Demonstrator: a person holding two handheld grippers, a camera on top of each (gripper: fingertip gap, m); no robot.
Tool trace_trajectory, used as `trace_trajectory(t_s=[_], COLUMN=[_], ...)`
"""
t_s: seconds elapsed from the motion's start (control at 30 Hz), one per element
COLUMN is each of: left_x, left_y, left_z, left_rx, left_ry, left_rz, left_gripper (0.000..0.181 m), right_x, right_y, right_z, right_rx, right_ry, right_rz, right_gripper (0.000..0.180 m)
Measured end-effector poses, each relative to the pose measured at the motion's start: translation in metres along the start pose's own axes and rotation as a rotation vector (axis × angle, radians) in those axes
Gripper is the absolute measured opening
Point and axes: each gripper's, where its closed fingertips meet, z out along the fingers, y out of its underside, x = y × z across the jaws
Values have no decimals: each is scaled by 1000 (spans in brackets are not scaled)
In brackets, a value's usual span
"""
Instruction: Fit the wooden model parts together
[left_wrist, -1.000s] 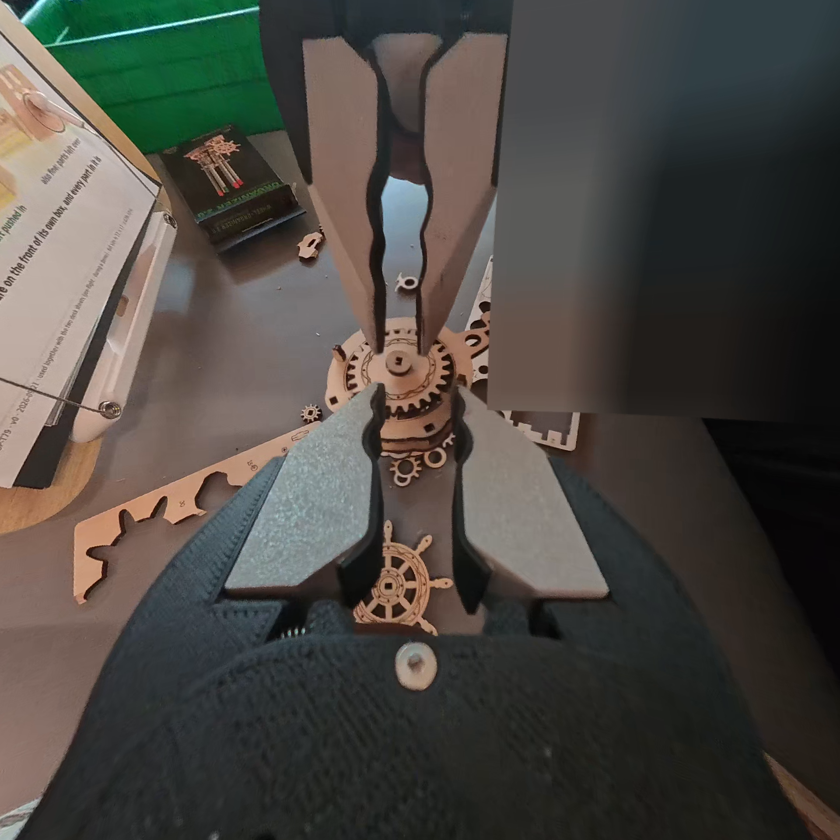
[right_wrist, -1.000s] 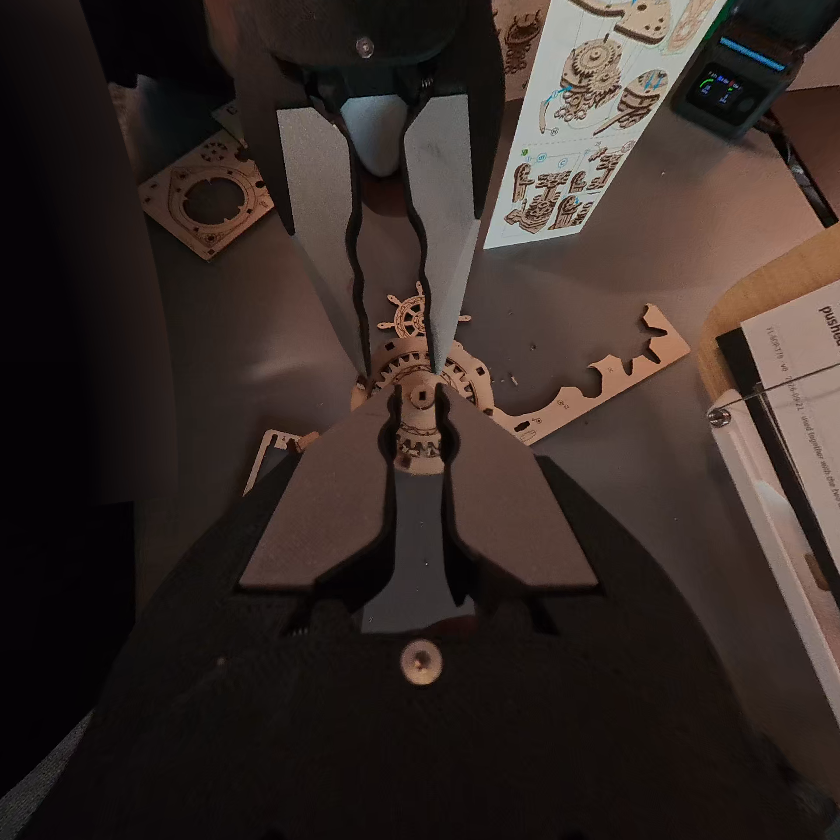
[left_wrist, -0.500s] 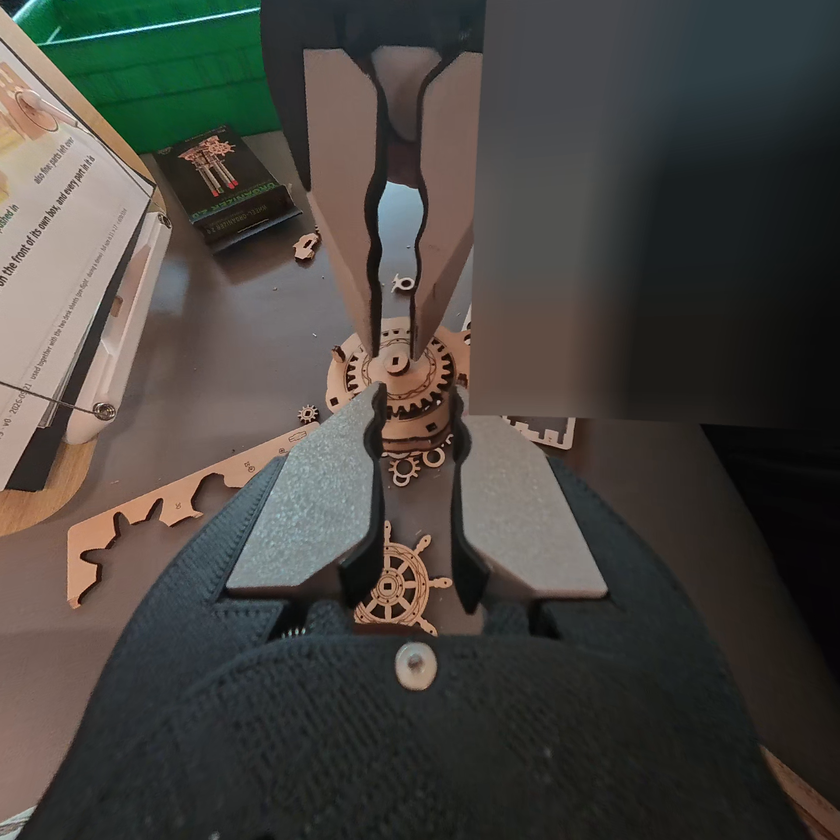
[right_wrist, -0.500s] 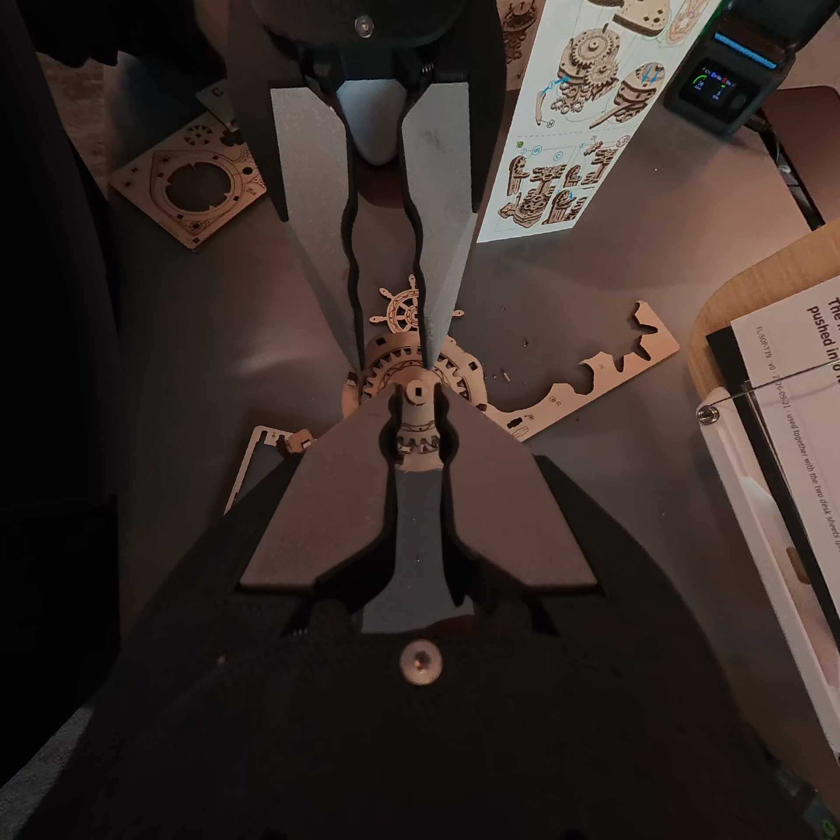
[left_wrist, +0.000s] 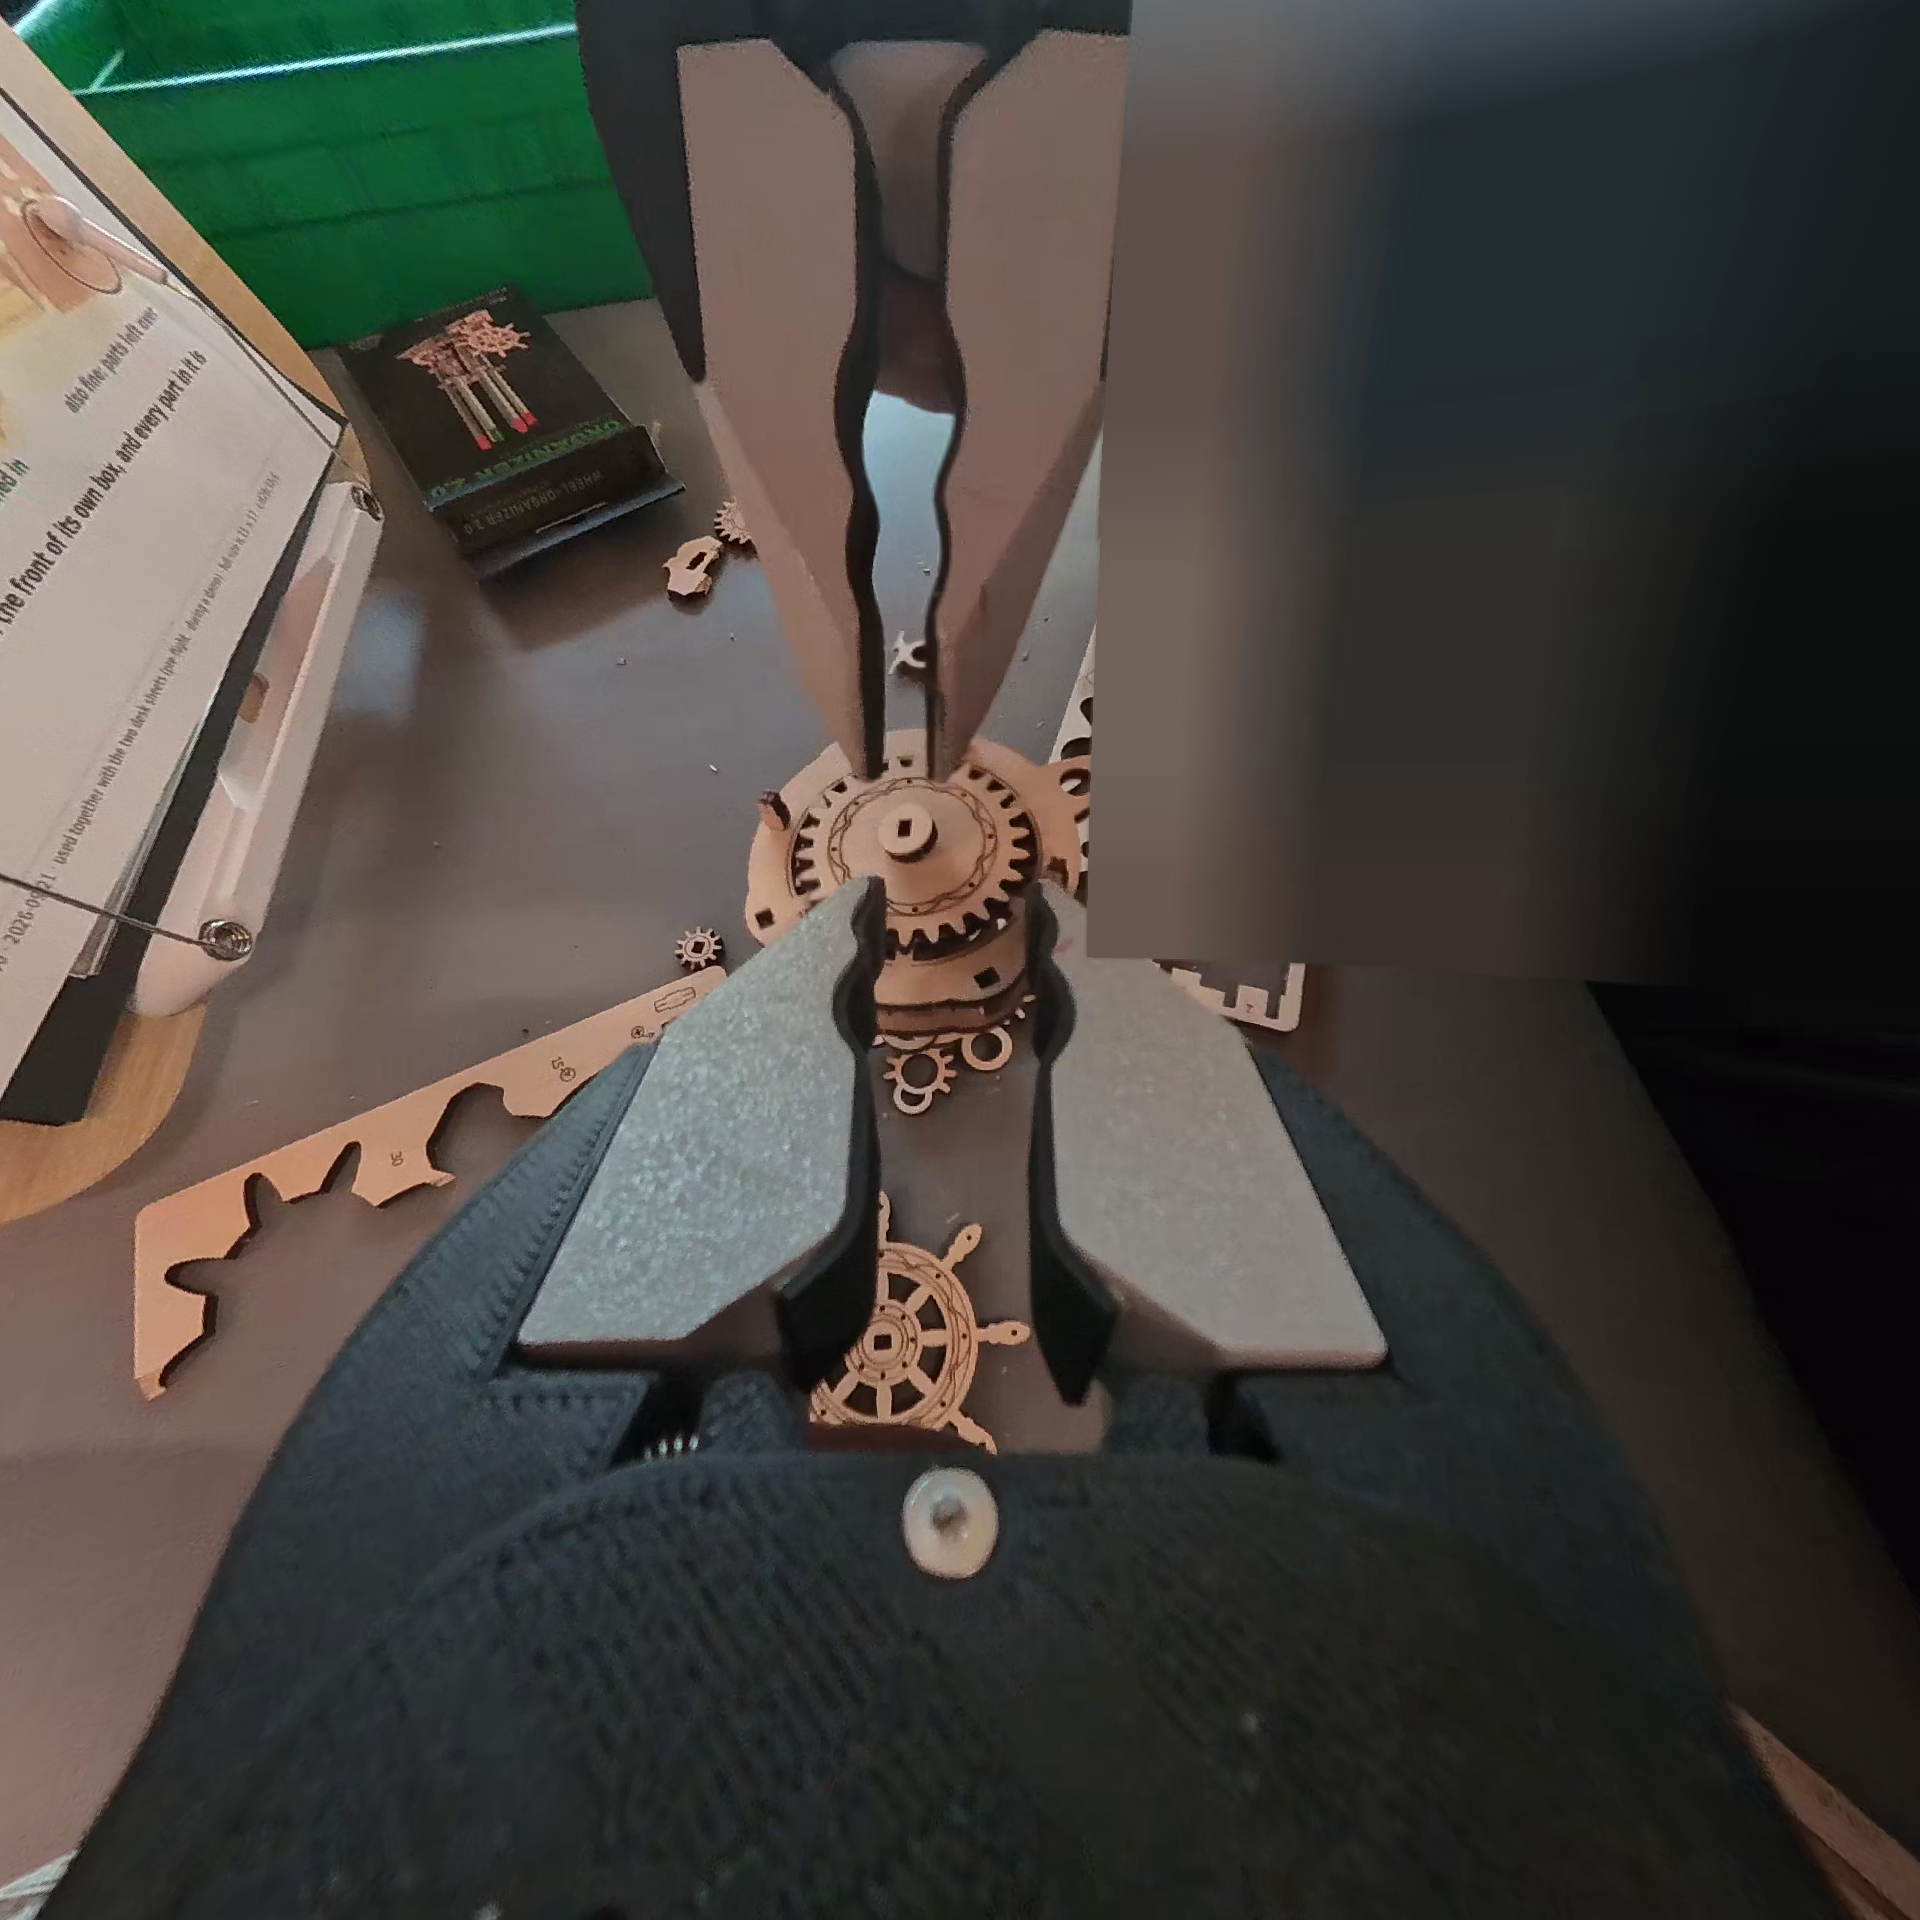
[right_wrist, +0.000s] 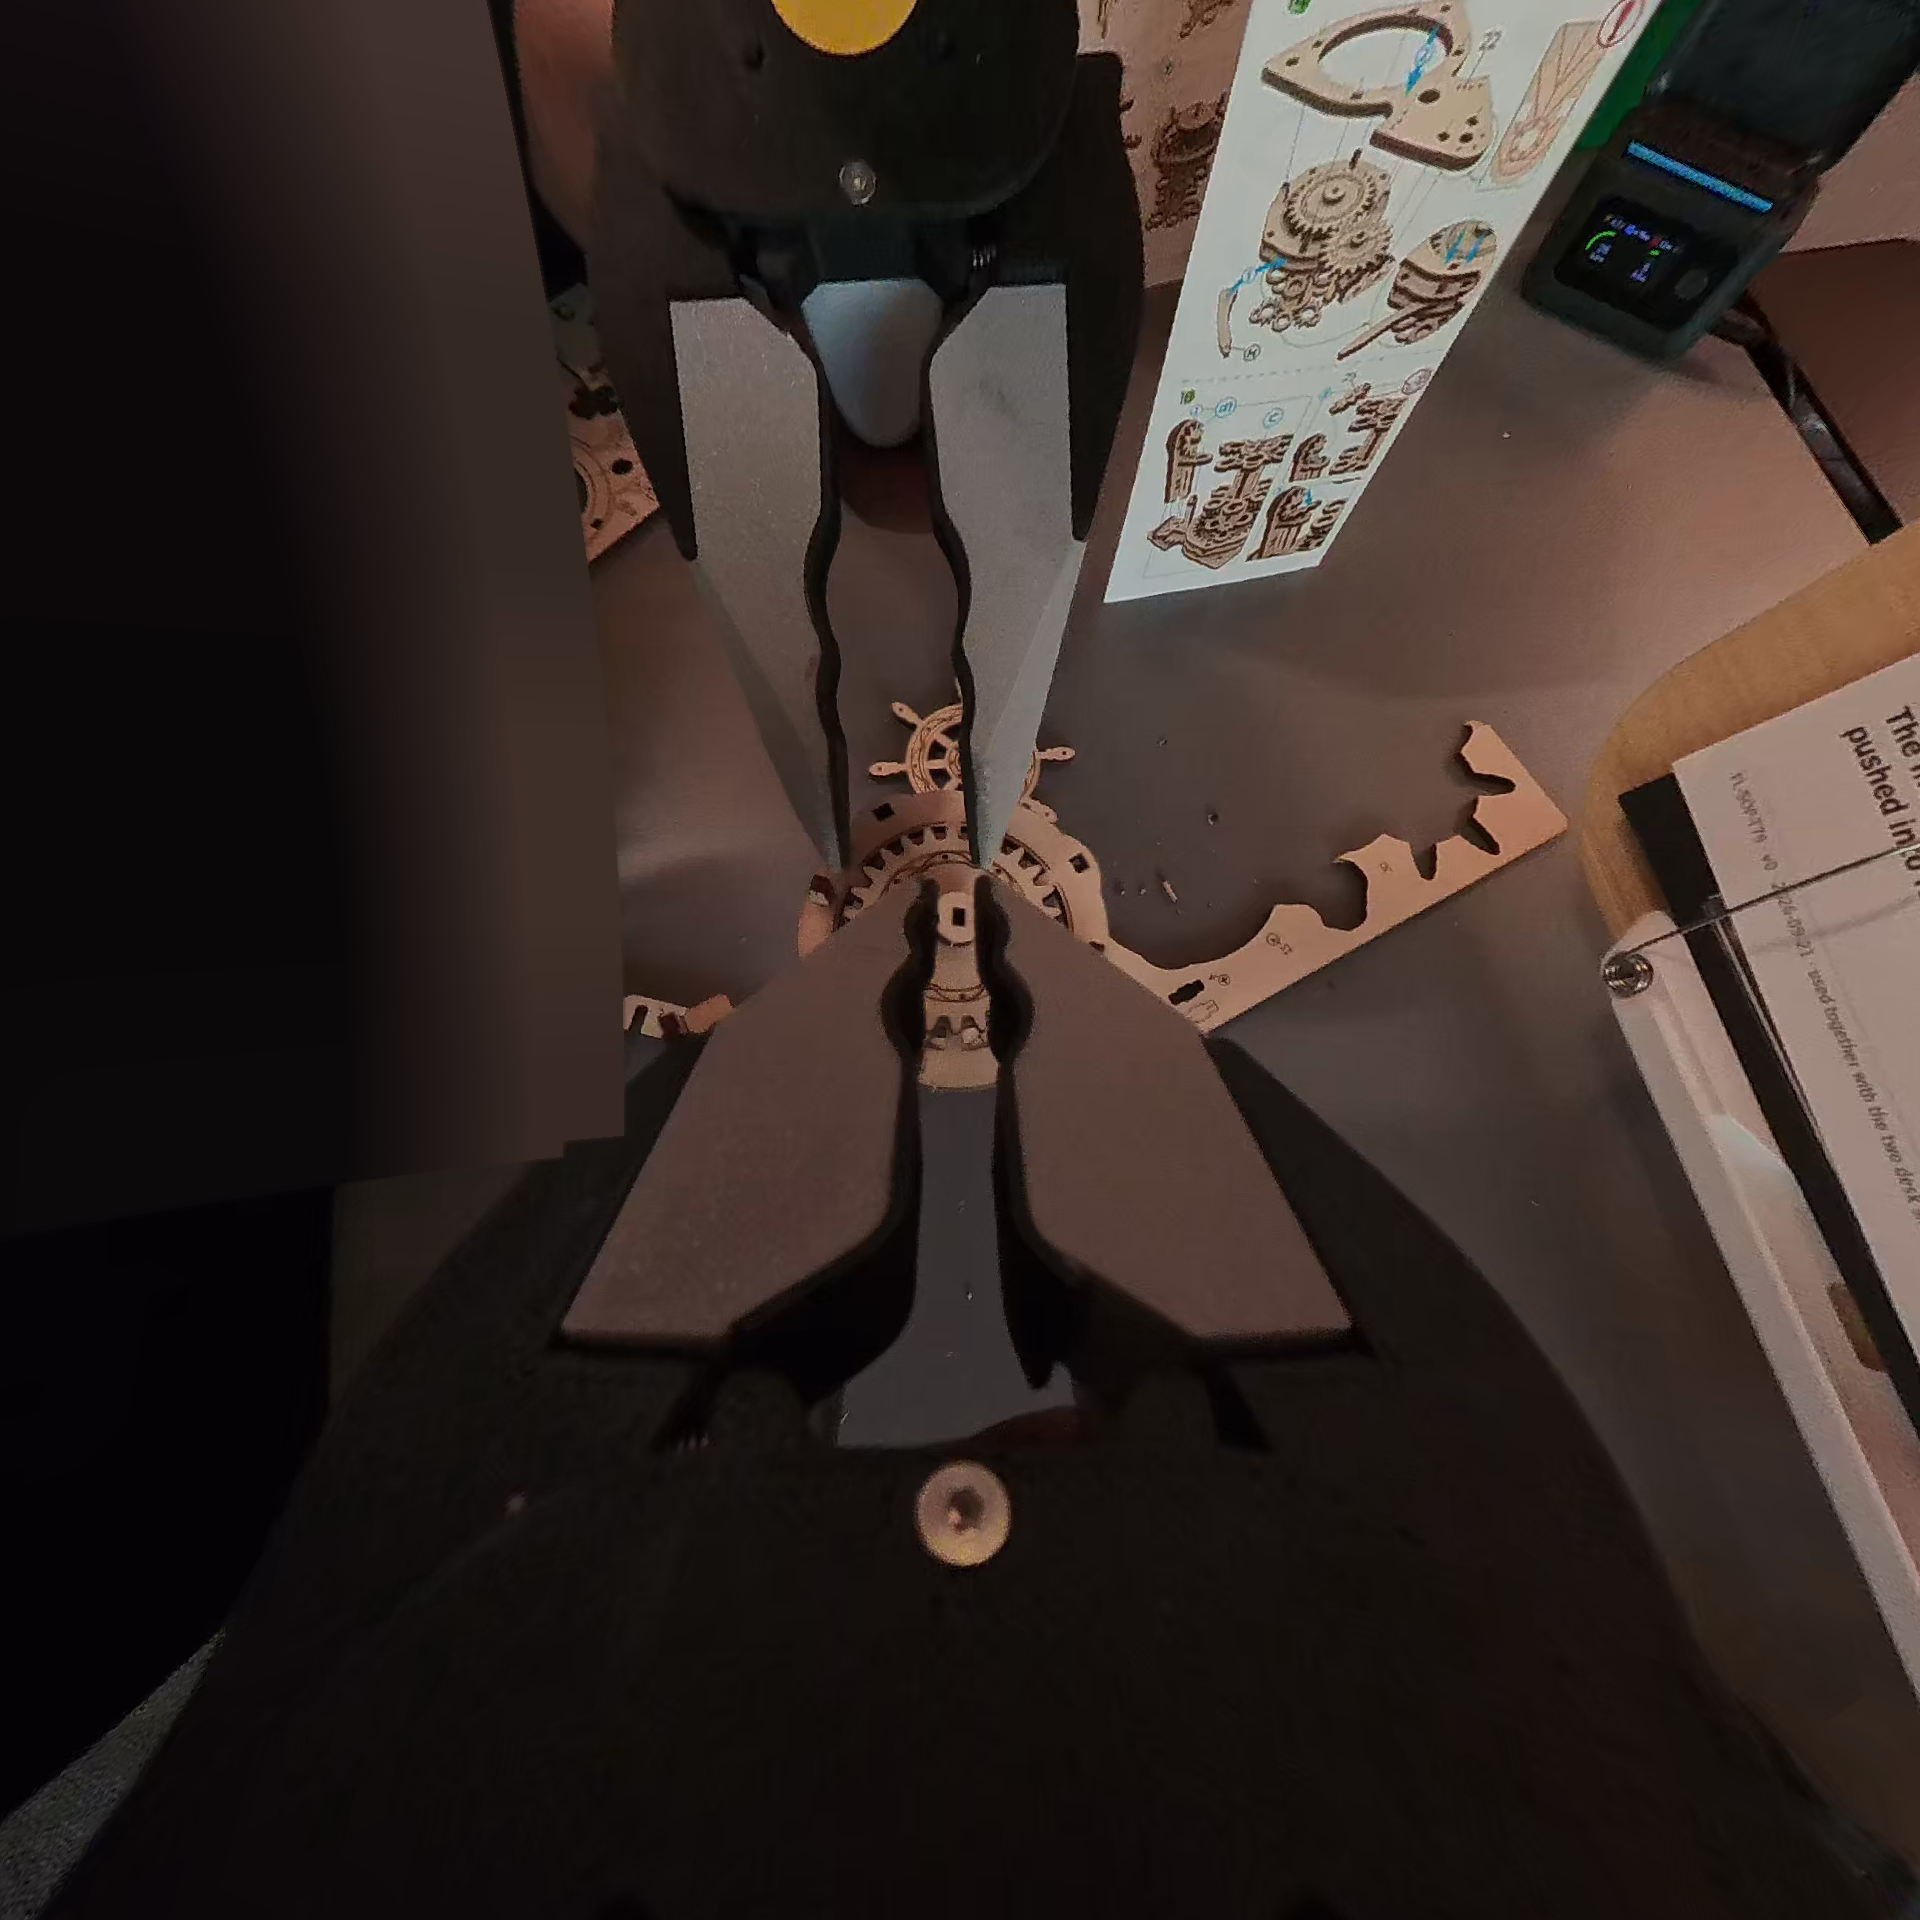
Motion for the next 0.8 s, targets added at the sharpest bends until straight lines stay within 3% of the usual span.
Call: trace_trajectory(t_s=[0.23, 0.8], left_x=[-1, -2], left_y=[-1, 1], left_z=[1, 1], left_rx=[2, -3], left_ry=[11, 4], left_rz=[-10, -2], left_gripper=[23, 21], right_x=[0, -1], right_y=[8, 10], right_z=[8, 11], right_rx=[-73, -138], right_ry=[-76, -52], right_rz=[54, 38], right_gripper=[4, 3])
